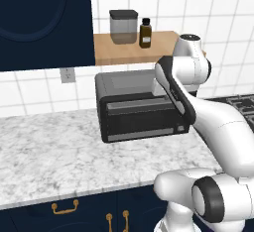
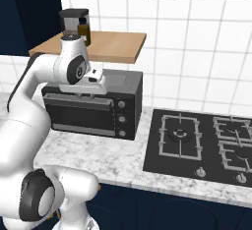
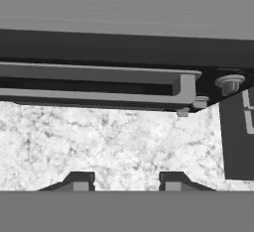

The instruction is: Take a straw from the drawer in front and place it inside the glass cup on the dining counter.

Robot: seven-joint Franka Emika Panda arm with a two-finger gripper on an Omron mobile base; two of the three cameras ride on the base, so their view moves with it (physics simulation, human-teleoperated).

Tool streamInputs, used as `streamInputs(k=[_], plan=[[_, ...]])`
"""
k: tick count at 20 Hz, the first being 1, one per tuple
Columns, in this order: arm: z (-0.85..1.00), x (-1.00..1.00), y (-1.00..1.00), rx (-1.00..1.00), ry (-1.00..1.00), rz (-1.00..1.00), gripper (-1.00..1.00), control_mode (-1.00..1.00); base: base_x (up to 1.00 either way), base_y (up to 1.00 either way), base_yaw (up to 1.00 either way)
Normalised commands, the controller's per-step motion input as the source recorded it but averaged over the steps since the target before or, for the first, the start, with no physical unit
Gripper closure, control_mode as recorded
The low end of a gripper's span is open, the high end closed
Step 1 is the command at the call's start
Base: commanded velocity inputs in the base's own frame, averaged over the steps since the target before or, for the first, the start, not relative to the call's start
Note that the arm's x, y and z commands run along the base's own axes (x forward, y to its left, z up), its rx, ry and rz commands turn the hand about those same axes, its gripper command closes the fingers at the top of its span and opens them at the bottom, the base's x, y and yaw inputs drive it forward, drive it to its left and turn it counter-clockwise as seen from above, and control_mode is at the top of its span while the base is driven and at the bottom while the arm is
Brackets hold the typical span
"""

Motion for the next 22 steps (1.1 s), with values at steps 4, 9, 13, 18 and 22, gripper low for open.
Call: streamInputs(k=[4,9,13,18,22], plan=[[-0.02,-0.41,-0.01,0.00,0.00,0.00,-1.00,-1.00,0.00,0.00,0.00],[-0.17,-0.93,-0.14,0.00,0.00,-0.04,-1.00,-1.00,0.00,0.00,0.00],[-0.44,-0.78,-0.06,0.00,0.02,-0.07,-1.00,-1.00,0.00,0.00,0.00],[-0.58,-0.47,0.00,0.00,0.01,-0.09,-1.00,-1.00,0.00,0.00,0.00],[-0.48,-0.19,0.05,0.00,-0.01,-0.09,-1.00,-1.00,0.00,0.00,0.00]])
